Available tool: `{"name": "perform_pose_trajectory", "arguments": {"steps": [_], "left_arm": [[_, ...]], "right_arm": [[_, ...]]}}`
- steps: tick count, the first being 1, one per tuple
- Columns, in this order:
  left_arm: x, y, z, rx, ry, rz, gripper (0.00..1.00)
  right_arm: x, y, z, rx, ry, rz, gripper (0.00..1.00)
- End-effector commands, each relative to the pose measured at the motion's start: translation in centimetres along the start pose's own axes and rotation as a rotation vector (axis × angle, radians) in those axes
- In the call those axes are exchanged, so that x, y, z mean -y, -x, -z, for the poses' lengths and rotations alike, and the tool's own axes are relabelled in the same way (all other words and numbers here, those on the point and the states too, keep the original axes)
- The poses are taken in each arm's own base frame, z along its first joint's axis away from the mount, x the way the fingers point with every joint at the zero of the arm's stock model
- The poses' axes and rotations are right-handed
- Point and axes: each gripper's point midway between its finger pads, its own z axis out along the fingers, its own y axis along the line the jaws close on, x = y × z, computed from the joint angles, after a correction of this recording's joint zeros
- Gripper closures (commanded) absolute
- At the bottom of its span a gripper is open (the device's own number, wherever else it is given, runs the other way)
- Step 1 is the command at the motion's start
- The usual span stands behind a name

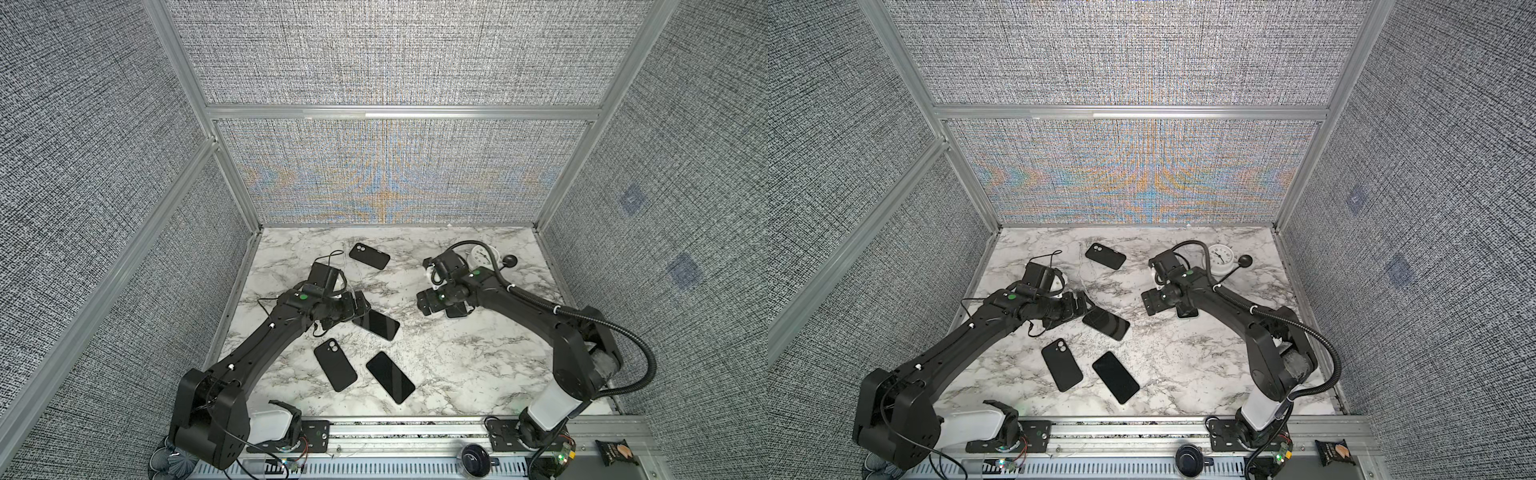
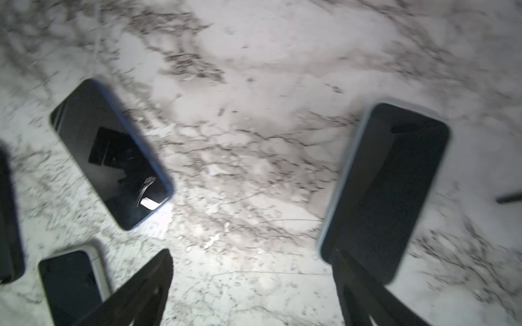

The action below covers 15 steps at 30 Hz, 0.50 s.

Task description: Put the phone into the phone case

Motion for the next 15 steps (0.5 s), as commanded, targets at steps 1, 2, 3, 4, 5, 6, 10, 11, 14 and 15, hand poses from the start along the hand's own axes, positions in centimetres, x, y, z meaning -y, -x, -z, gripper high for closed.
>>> {"name": "perform_pose_trajectory", "arguments": {"steps": [1,2,3,4,5,6,10,11,14,15], "left_arm": [[-1.2,0.1,-0.4,-0.004,0.009,0.031,0.02],[-1.4,0.2,-0.6,-0.007,0.003,0.046,0.02],[-1.8,0.1,-0.9,-0.012,0.005,0.060,0.02],[-2.2,0.1,-1.1,-0.016,0.009,0.075,0.02],[-2.6,0.1,-1.3,-0.020,0.015,0.089,0.02],[-3.0,0.0,-1.5,-0.023,0.021,0.102,0.01],[-4.2,0.2,-1.9,-0.029,0.036,0.146,0.02],[-4.4,0.3,-2.0,-0.030,0.041,0.153,0.01],[-5.4,0.5,-1.9,-0.024,0.086,0.159,0.02],[-5.7,0.5,-1.9,-0.023,0.100,0.156,0.02]], "right_arm": [[-4.1,0.5,-0.4,0.024,0.079,0.166,0.10],[-5.2,0.4,-0.8,0.019,0.098,0.206,0.10],[-6.2,0.4,-1.3,0.013,0.109,0.241,0.11],[-6.9,0.4,-1.7,0.007,0.115,0.269,0.11],[-7.7,0.4,-2.2,0.002,0.124,0.297,0.11],[-8.4,0.3,-2.7,-0.008,0.128,0.321,0.11],[-9.8,0.5,-4.9,-0.043,0.137,0.376,0.12],[-10.1,0.4,-5.5,-0.056,0.133,0.387,0.12],[-10.2,0.4,-6.8,-0.079,0.124,0.404,0.12],[-10.3,0.4,-7.2,-0.085,0.125,0.408,0.12]]}}
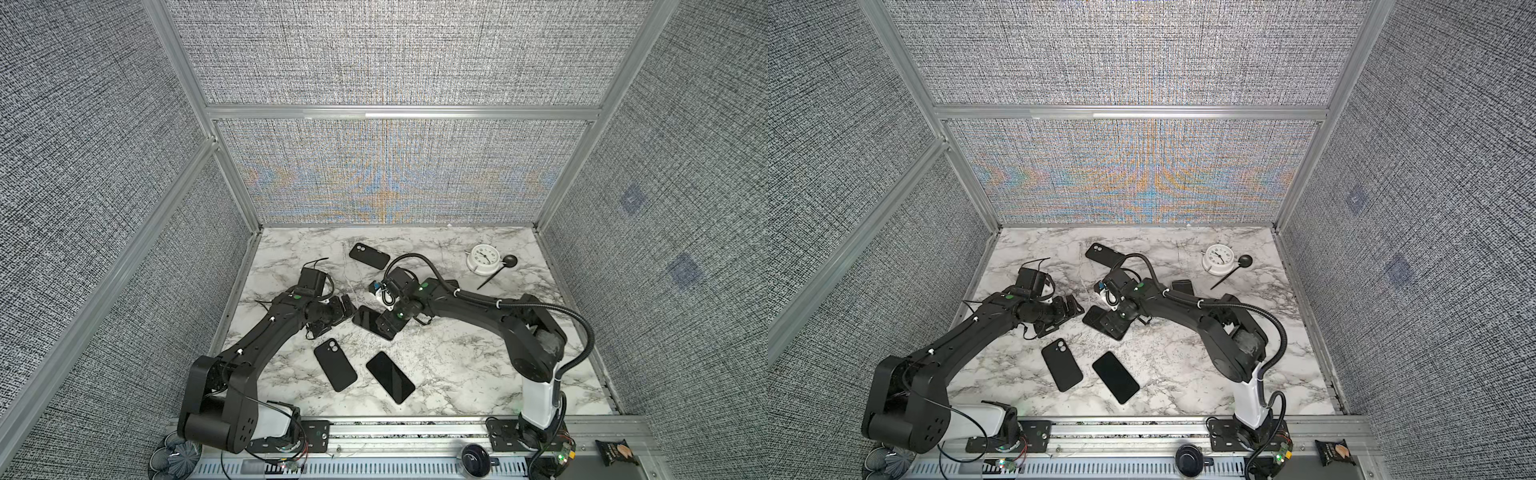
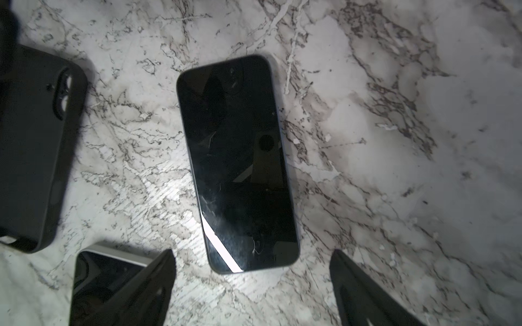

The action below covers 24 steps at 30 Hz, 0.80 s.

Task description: Put the phone into the phone case

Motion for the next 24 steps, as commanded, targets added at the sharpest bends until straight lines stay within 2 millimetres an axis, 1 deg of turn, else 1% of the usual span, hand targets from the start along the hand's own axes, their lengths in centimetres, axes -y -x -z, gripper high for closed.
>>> {"name": "perform_pose_trajectory", "arguments": {"steps": [1,6,9,17,24], "left_arm": [[-0.8,0.5,0.0,0.016,0.043,-0.005,0.02],[-1.2,0.5,-0.5,0.008,0.052,0.001,0.02],[-1.3,0.5,-0.8,0.003,0.054,0.004,0.02],[-1.3,0.5,-1.0,0.004,0.050,0.006,0.01],[-1.4,0.5,-1.1,0.002,0.048,0.008,0.02]], "right_arm": [[0.0,-0.1,-0.7,-0.026,-0.003,0.035,0.12],[-0.3,0.1,-1.9,-0.045,0.012,0.043,0.11],[-0.5,-0.1,-2.6,-0.066,0.015,0.052,0.10],[-0.9,-0.5,-3.6,-0.089,0.021,0.059,0.09],[0.0,-1.8,-5.1,-0.139,-0.025,0.053,0.09]]}}
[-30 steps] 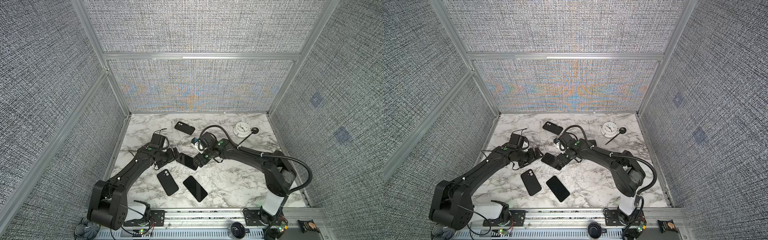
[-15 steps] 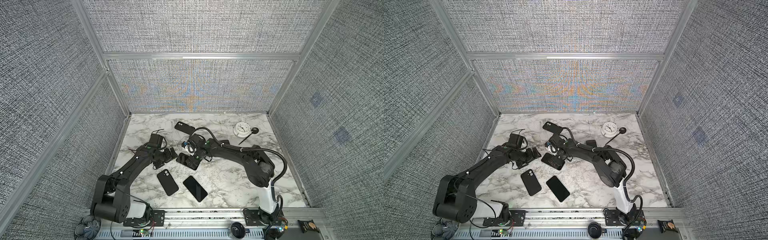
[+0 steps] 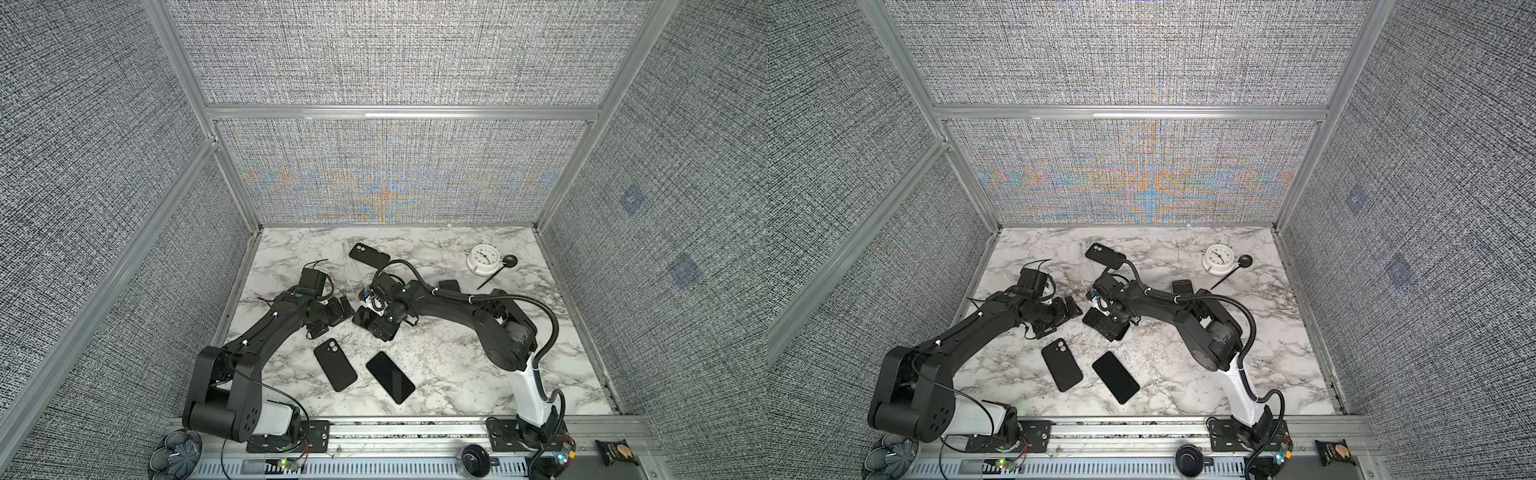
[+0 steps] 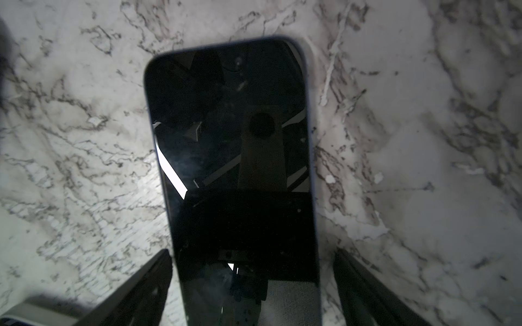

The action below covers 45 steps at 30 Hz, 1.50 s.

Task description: Put the phone into the phone case

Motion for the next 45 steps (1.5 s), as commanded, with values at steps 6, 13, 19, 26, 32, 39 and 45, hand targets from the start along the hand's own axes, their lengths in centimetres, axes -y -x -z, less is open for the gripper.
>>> {"name": "perform_pose_trajectory", "arguments": {"steps": [6,13,19,26,32,39,45], "left_arm": [[0.1,0.3,-0.3,0.002,-0.011,-0.009,0.02],[0.3,0.3,-0.6,-0.007,-0.025,-0.009,0.02],[1.0,0.3,-0.9,-0.022,-0.062,-0.011,0.02],[3.1,0.3,-1.5,-0.055,-0.175,-0.018,0.05],[5.1,0.4,-3.0,-0.097,-0.310,-0.006,0.11],[7.1,1.0,-4.5,-0.140,-0.437,0.014,0.27],[7.3,1.0,-5.7,-0.163,-0.470,0.027,0.40]], "right_arm": [[0.7,-1.9,-0.7,-0.071,-0.044,-0.027,0.20],[0.6,-1.8,-0.2,-0.059,-0.042,-0.051,0.30],[0.7,-1.6,0.3,-0.032,-0.033,-0.087,0.34],[0.8,-1.0,1.6,0.040,0.016,-0.147,0.37],[0.9,-1.1,2.1,0.084,0.061,-0.192,0.37],[0.8,-1.1,2.6,0.128,0.093,-0.210,0.38],[1.1,-1.4,3.0,0.137,0.092,-0.213,0.38]]}}
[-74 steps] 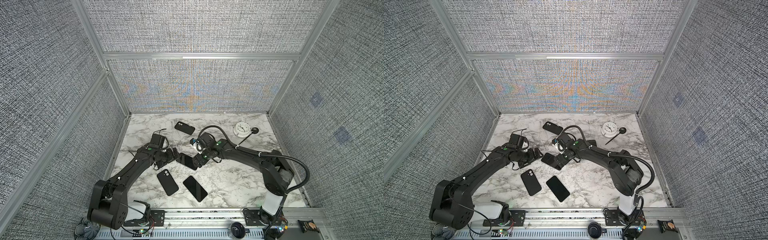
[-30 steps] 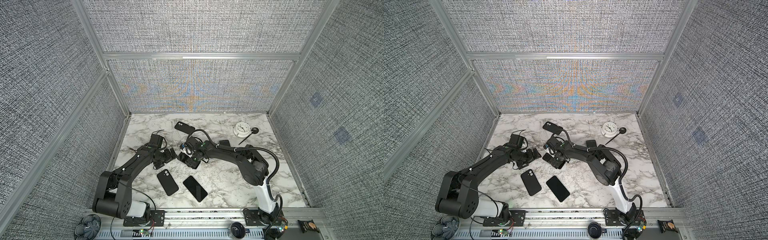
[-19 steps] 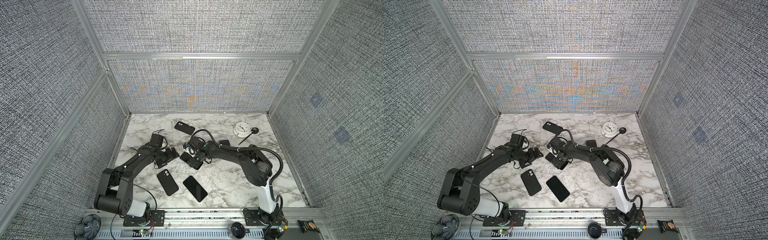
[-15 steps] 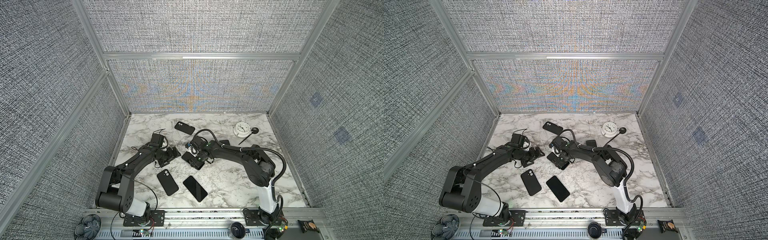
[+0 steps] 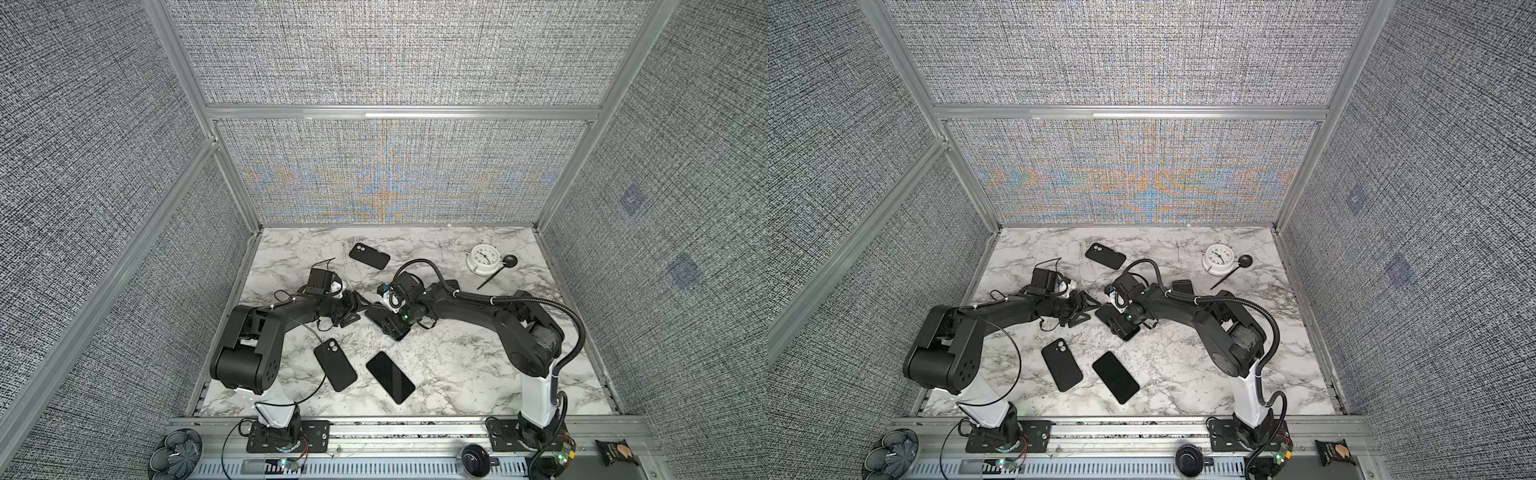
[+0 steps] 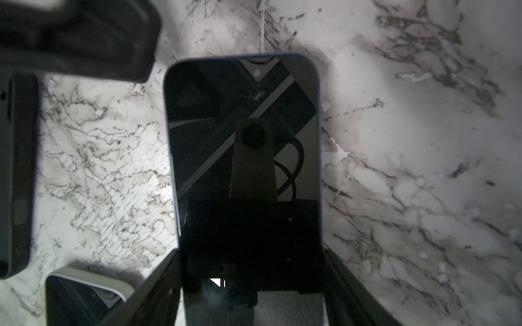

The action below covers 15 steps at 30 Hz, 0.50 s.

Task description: Put the phone into the phone case

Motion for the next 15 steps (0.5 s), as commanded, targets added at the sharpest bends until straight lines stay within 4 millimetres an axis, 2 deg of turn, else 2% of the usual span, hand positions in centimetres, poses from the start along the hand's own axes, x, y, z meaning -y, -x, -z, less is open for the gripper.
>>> {"name": "perform_pose_trajectory", "arguments": {"steps": [1,7,11,15], "left_arm": [[1.0,0.3,-0.5,-0.006,-0.068,-0.015,0.42],[1.4,0.3,-1.5,-0.022,-0.145,-0.020,0.58],[2.5,0.2,-1.5,-0.012,-0.216,-0.046,0.64],[2.5,0.0,-1.5,-0.009,-0.233,-0.055,0.69]], "right_arm": [[-0.2,0.9,0.6,0.046,0.021,0.001,0.38],[-0.3,0.6,0.9,0.060,0.036,-0.010,0.38],[-0.3,0.6,0.9,0.062,0.039,-0.009,0.39],[-0.4,0.8,1.0,0.068,0.040,-0.007,0.39]]}}
